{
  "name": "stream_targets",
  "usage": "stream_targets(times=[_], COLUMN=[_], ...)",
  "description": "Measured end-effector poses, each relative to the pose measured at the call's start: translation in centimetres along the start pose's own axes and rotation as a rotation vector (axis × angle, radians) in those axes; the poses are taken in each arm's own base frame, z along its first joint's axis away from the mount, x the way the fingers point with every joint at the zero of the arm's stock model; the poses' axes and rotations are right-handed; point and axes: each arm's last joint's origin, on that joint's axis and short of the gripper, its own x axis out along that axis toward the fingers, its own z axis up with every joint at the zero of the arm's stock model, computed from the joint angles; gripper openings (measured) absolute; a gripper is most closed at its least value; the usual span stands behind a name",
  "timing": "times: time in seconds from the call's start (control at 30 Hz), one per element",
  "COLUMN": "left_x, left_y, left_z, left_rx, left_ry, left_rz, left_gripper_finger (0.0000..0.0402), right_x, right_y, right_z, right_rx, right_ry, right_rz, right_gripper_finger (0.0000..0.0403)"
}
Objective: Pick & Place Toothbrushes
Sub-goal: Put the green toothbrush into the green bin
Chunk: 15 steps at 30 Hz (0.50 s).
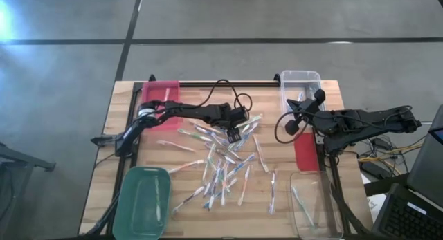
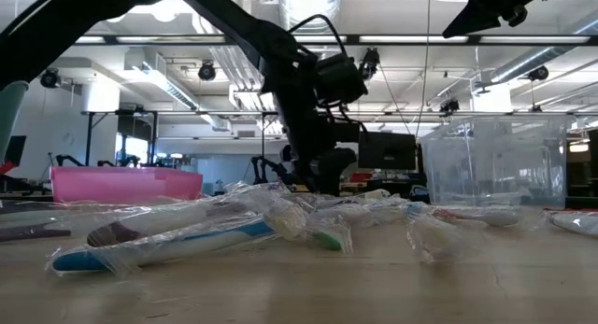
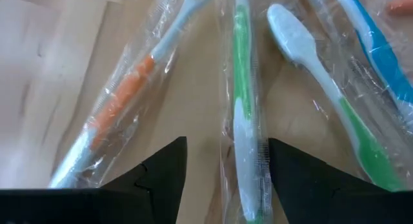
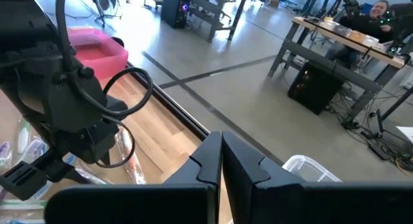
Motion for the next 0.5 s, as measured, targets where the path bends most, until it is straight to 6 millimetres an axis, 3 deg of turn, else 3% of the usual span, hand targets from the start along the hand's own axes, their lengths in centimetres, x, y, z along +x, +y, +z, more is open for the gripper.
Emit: stream_targets(times=[0.17, 0.5], left_x=[0.25, 0.33], left_y=[0.0, -0.09], left_z=[-0.34, -0.15], left_rx=[-0.006, -0.003], left_ry=[0.001, -0.024], left_rz=[-0.008, -0.018], left_gripper_finger=[0.0194, 0.0075], right_x=[0.0, 0.0], right_y=[0.0, -0.01], right_z=[0.0, 0.01], right_rx=[0.0, -0.007], right_ry=[0.0, -0.001], right_rz=[-0.001, -0.004], right_gripper_finger=[0.0008, 0.0008])
